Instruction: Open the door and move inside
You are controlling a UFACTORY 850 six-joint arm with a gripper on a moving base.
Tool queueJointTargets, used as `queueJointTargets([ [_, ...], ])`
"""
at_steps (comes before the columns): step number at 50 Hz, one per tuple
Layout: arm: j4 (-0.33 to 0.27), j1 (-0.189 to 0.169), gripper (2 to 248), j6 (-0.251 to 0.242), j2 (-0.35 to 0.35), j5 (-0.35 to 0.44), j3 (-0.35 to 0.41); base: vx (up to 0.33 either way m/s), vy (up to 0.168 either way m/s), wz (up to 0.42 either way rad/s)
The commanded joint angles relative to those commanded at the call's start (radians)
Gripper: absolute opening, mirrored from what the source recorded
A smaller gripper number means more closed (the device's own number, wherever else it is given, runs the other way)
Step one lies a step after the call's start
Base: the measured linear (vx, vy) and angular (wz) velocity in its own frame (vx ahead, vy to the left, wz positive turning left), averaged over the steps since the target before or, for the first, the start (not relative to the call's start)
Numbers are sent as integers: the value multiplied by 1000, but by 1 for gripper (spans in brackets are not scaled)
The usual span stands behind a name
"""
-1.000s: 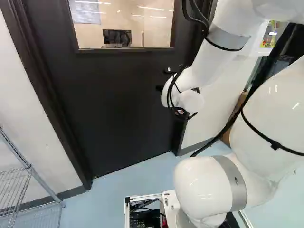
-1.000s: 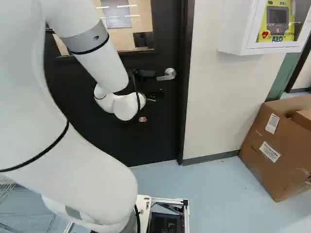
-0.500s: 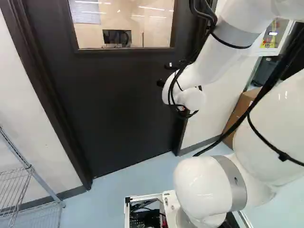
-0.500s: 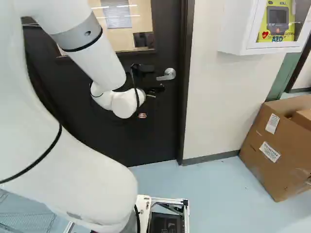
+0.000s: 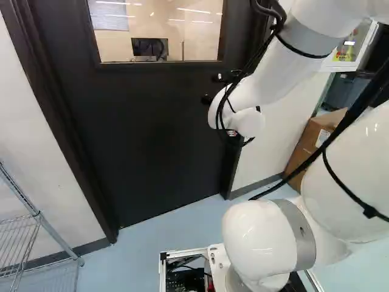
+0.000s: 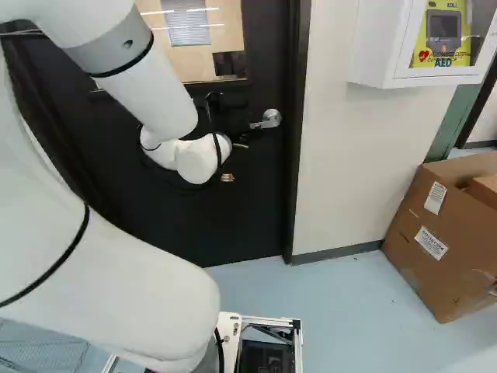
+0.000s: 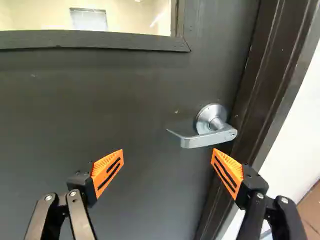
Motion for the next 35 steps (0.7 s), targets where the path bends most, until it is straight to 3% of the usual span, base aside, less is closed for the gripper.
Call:
queueJointTargets([
  [13, 0, -13, 247, 0, -20, 0, -38, 0, 0, 0],
  [35, 0, -21, 247, 0, -130, 0, -143, 0, 0, 0],
])
